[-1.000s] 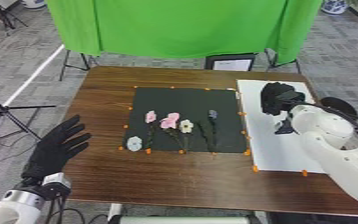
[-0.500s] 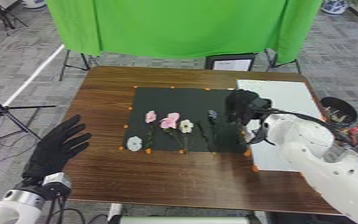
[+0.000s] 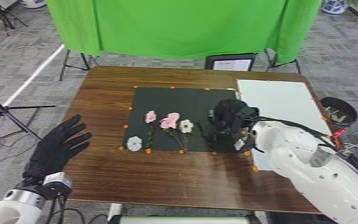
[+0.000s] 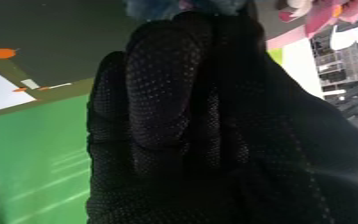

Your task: Arrange flowers

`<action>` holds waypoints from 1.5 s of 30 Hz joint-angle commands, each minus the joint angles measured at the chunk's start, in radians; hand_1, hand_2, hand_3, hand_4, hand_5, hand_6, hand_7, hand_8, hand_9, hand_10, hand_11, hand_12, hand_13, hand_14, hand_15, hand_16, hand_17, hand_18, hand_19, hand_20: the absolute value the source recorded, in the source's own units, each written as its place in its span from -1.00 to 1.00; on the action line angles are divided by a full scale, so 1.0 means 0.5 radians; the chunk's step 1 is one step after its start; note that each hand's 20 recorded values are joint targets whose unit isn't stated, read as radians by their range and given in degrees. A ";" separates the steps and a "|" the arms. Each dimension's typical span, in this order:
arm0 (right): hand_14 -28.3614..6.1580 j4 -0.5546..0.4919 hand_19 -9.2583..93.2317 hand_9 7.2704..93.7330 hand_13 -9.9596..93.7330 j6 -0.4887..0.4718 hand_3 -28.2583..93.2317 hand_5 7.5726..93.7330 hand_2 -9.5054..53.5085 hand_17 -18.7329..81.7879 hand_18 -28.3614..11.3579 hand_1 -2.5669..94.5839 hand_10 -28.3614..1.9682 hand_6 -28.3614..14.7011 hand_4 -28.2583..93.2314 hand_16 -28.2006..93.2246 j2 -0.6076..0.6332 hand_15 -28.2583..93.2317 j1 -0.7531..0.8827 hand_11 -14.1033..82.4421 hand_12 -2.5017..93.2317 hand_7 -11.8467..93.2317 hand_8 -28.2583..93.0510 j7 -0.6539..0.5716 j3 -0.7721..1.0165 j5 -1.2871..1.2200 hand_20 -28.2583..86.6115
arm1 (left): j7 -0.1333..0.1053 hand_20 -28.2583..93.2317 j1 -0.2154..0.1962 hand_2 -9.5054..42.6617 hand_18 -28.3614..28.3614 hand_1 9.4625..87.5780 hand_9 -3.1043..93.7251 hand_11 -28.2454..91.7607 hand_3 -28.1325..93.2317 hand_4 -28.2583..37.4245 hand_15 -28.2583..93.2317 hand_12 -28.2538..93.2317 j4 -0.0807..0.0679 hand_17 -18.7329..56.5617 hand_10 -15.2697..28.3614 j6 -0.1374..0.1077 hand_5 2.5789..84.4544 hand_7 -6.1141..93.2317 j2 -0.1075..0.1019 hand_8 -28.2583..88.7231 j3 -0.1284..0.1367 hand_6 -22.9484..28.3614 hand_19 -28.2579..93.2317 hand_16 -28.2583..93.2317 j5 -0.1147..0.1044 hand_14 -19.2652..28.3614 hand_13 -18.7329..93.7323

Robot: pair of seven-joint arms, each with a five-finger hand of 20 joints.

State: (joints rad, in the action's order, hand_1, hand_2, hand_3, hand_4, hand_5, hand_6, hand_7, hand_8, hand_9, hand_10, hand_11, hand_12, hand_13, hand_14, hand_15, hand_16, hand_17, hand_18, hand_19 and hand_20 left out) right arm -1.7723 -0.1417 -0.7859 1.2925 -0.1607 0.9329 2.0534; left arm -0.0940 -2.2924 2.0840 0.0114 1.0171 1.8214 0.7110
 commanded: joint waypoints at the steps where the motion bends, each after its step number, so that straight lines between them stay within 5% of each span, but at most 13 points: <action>1: 0.57 0.000 0.56 0.75 0.77 0.013 0.83 0.37 -1.00 -0.02 -0.25 -0.05 0.53 0.43 -1.00 -0.06 0.029 0.29 0.012 -0.33 0.09 0.13 -0.58 -0.039 0.041 0.103 0.12 | 0.018 -0.38 -0.010 -0.67 0.76 -0.59 -0.45 -0.19 0.64 -1.00 0.02 -0.27 -0.006 -0.76 0.26 0.016 -0.40 -0.49 0.009 -0.70 -0.004 0.06 0.13 -0.55 0.002 0.50 -0.33; 11: 0.54 -0.039 0.53 0.53 0.72 -0.055 0.82 0.26 -1.00 -0.05 -0.31 -0.23 0.34 0.42 -1.00 -0.11 0.025 0.34 0.058 0.01 -0.23 0.09 -0.58 -0.030 0.081 0.025 0.20 | 0.022 -0.38 -0.001 -0.67 0.76 -0.59 -0.45 -0.19 0.65 -1.00 0.01 -0.27 -0.010 -0.76 0.26 0.026 -0.40 -0.49 -0.001 -0.70 -0.005 0.06 0.13 -0.55 0.002 0.50 -0.33; 17: 0.51 -0.122 0.53 0.40 0.71 -0.012 0.87 0.22 -1.00 -0.07 -0.36 -0.42 0.25 0.44 -1.00 -0.11 0.027 0.33 0.128 0.07 -0.38 0.00 -0.86 -0.058 0.238 -0.114 0.21 | 0.011 -0.38 0.011 -0.68 0.76 -0.59 -0.45 -0.19 0.65 -1.00 0.01 -0.27 -0.013 -0.76 0.25 0.033 -0.40 -0.49 -0.008 -0.70 -0.012 0.06 0.13 -0.55 0.001 0.50 -0.33; 22: 0.20 -0.263 0.54 0.15 0.38 0.025 0.90 0.02 -0.91 -0.15 -0.45 -0.48 0.14 0.30 -1.00 -0.17 -0.036 0.48 0.382 0.09 -0.40 -0.06 -0.84 0.043 0.712 -0.833 0.21 | -0.002 -0.38 0.019 -0.67 0.76 -0.59 -0.45 -0.19 0.64 -1.00 0.01 -0.27 0.003 -0.76 0.26 0.040 -0.40 -0.49 -0.015 -0.70 -0.017 0.06 0.13 -0.55 0.008 0.50 -0.33; 25: 0.11 -0.318 0.35 -0.16 0.00 -0.007 0.97 -0.20 -0.81 -0.30 -0.53 -0.51 0.02 0.25 -0.98 -0.26 -0.116 0.30 0.561 -0.04 -0.44 -0.10 -0.84 0.079 0.991 -1.460 0.12 | -0.013 -0.38 0.029 -0.68 0.77 -0.59 -0.46 -0.19 0.65 -1.00 0.01 -0.26 0.013 -0.76 0.26 0.034 -0.40 -0.49 -0.011 -0.70 -0.029 0.06 0.13 -0.55 0.025 0.50 -0.33; 28: 0.05 -0.339 0.24 -0.28 -0.16 0.080 0.96 -0.33 -0.76 -0.37 -0.56 -0.56 -0.01 0.23 -0.96 -0.25 -0.192 0.11 0.737 -0.24 -0.44 -0.23 -0.79 0.184 1.153 -2.091 0.04 | -0.081 -0.38 0.016 -0.68 0.77 -0.59 -0.47 -0.20 0.65 -1.00 0.01 -0.26 0.056 -0.76 0.25 -0.039 -0.40 -0.49 -0.022 -0.70 -0.053 0.06 0.13 -0.55 0.021 0.50 -0.34; 31: 0.02 -0.361 0.15 -0.33 -0.23 0.173 0.94 -0.36 -0.76 -0.42 -0.58 -0.62 0.02 0.23 -0.96 -0.20 -0.289 -0.06 0.896 -0.38 -0.46 -0.31 -0.76 0.276 1.267 -2.420 -0.02 | -0.144 -0.38 0.027 -0.67 0.75 -0.59 -0.53 -0.22 0.64 -1.00 -0.10 -0.25 0.080 -0.80 0.20 -0.054 -0.43 -0.50 -0.029 -0.70 -0.067 0.05 0.10 -0.51 -0.007 0.37 -0.47; 35: -0.04 -0.403 -0.11 -0.47 -0.36 0.158 0.87 -0.48 -0.91 -0.54 -0.64 -0.71 0.08 0.24 -0.99 -0.01 -0.409 -0.46 1.065 -0.61 -0.48 -0.49 -0.70 0.275 1.427 -2.529 -0.14 | -0.209 -0.39 0.036 -0.75 0.77 -0.61 -0.62 -0.29 0.59 -1.00 -0.27 -0.21 0.092 -0.86 0.15 -0.025 -0.49 -0.51 -0.020 -0.69 -0.081 0.04 0.04 -0.45 -0.091 0.33 -0.52; 43: -0.04 -0.589 -0.21 -0.60 -0.49 0.046 0.83 -0.60 -0.97 -0.69 -0.68 -0.78 0.12 0.23 -1.00 0.05 -0.567 -0.63 1.325 -0.73 -0.47 -0.55 -0.68 0.164 1.664 -2.393 -0.25 | -0.261 -0.41 0.076 -0.84 0.81 -0.61 -0.69 -0.44 0.53 -1.00 -0.36 -0.16 0.079 -0.89 0.07 -0.069 -0.61 -0.52 0.043 -0.69 -0.116 0.00 0.00 -0.41 -0.037 0.33 -0.53; 45: -0.04 -0.630 -0.20 -0.60 -0.49 0.044 0.83 -0.60 -0.98 -0.70 -0.68 -0.77 0.11 0.21 -1.00 0.05 -0.607 -0.63 1.367 -0.72 -0.47 -0.55 -0.67 0.127 1.683 -2.312 -0.25 | -0.238 -0.41 0.086 -0.85 0.80 -0.62 -0.68 -0.45 0.55 -1.00 -0.37 -0.15 0.074 -0.89 0.08 -0.051 -0.61 -0.52 0.061 -0.68 -0.113 0.00 0.00 -0.41 -0.021 0.33 -0.53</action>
State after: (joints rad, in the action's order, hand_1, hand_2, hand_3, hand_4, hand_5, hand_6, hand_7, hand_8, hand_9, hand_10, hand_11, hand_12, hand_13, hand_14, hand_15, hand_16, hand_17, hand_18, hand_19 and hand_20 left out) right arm -2.0182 -0.0810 -1.0367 1.8823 -0.0501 1.7413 0.8491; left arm -0.2083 -2.2639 2.1231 -0.0042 1.0100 1.7770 0.6777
